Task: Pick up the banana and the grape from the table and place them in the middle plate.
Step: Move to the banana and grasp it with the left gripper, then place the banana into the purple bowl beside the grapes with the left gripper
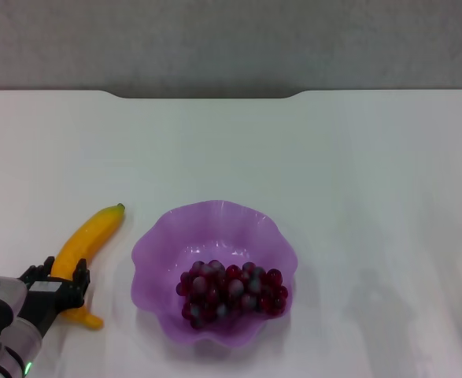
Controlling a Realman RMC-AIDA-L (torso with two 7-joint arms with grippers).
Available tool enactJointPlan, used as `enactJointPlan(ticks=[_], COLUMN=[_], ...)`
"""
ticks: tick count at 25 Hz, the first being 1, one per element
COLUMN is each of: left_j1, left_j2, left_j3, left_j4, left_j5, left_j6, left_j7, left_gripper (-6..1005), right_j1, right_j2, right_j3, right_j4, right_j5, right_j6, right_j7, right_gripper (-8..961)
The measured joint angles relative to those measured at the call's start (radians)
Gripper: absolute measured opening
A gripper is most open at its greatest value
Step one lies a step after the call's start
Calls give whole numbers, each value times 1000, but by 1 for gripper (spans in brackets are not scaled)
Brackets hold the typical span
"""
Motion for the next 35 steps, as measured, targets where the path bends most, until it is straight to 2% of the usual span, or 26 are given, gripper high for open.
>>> enactJointPlan(ticks=[1, 7, 13, 20, 23, 28, 32, 35], left_j1=[0, 0, 2, -4, -2, 15, -4, -32], left_j2=[0, 0, 3, 10, 11, 9, 9, 9], left_j3=[0, -2, -6, -8, 11, 32, 30, 29], left_j4=[0, 1, 9, 32, 32, 22, 23, 28], left_j5=[0, 0, -3, -1, 85, 427, 627, 681], left_j6=[0, 0, 20, 172, 288, 501, 530, 511], left_j7=[0, 1, 10, 6, 3, -9, -43, -60], left_gripper=[581, 498, 498, 498, 498, 499, 499, 499], right_j1=[0, -1, -1, 1, 1, 4, 5, 9], right_j2=[0, 0, 0, 0, -1, -2, -2, -2], right_j3=[0, 0, 0, 0, 0, 0, 0, -1], right_j4=[0, 2, 5, 9, 16, 20, 21, 23], right_j5=[0, 0, 0, 0, 0, 4, 4, 3], right_j6=[0, 0, 0, 6, 7, 8, 8, 9], right_j7=[0, 0, 0, 0, 0, 1, 6, 18], right_gripper=[-1, -1, -1, -1, -1, -1, -1, -1])
